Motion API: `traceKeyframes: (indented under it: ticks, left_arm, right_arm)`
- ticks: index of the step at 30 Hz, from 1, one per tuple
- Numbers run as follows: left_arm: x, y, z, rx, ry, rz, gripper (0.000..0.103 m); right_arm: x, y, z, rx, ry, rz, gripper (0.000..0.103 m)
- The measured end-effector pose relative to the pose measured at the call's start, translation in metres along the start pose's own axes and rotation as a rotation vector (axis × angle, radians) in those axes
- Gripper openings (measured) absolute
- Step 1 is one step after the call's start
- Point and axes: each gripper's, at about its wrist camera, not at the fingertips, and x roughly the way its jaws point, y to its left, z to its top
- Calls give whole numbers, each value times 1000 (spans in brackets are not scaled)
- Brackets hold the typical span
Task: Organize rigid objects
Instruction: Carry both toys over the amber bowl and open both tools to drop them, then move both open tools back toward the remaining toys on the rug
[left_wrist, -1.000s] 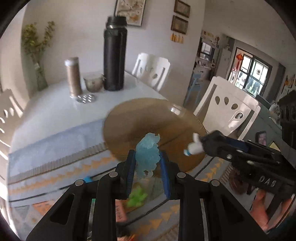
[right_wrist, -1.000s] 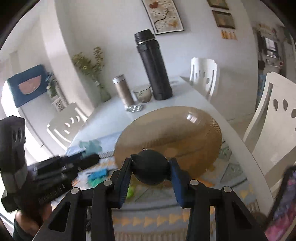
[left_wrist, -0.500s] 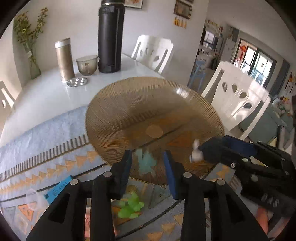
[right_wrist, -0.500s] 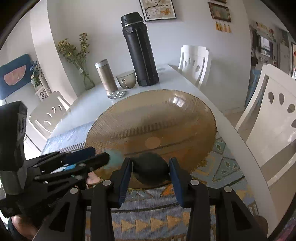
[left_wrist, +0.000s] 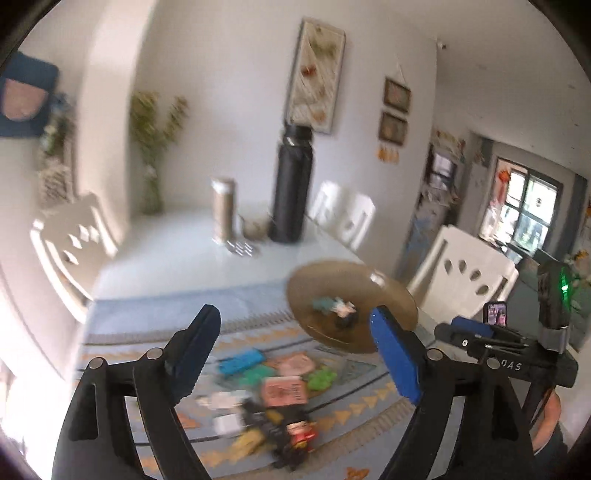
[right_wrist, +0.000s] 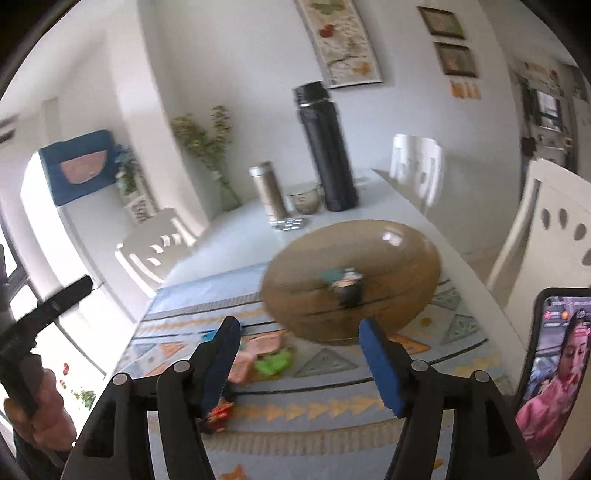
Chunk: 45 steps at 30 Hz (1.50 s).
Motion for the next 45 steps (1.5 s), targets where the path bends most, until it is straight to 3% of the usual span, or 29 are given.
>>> traceKeyframes:
  ticks: [5,8,11,14,18,29,36,37,39,42,45]
  left_arm:
    - [-31,24,-21,-49,-23,67,99]
    - [-23,36,-53,-68,9,126,99]
    - [-9,51,-94,-122,15,116,99]
    - [16,69,-130,-216,116,126,99]
    - [36,69,-153,-200,177,201,99]
    - [33,59,-154,-161,154,216,99]
    - [42,54,-154,-123,211,246,95]
    - [44,56,-153,-127,236,233,92]
    - [53,65,-147,-146,320,188,72]
    - [60,82,-131,-187,364,116,69]
    - [76,93,-125,-184,398,43,69]
  right_arm:
    - [9,30,-22,-44,37,53,65]
    - [28,38,-40,-64,77,53,65]
    - [50,39,-63,-85,92,56,65]
    - [75,37,-85,-119,129,31,65]
    - [97,29,-99,-91,194,43,65]
    - [110,16,-102,-36,252,38,65]
    - [107,17,-101,-33,237,42,65]
    - [105,20,-101,-48,233,41,65]
    - [104,32,-103,-105,230,37,65]
    - [103,47,-107,-160,246,35,65]
    - [106,57,-112,-93,335,151,65]
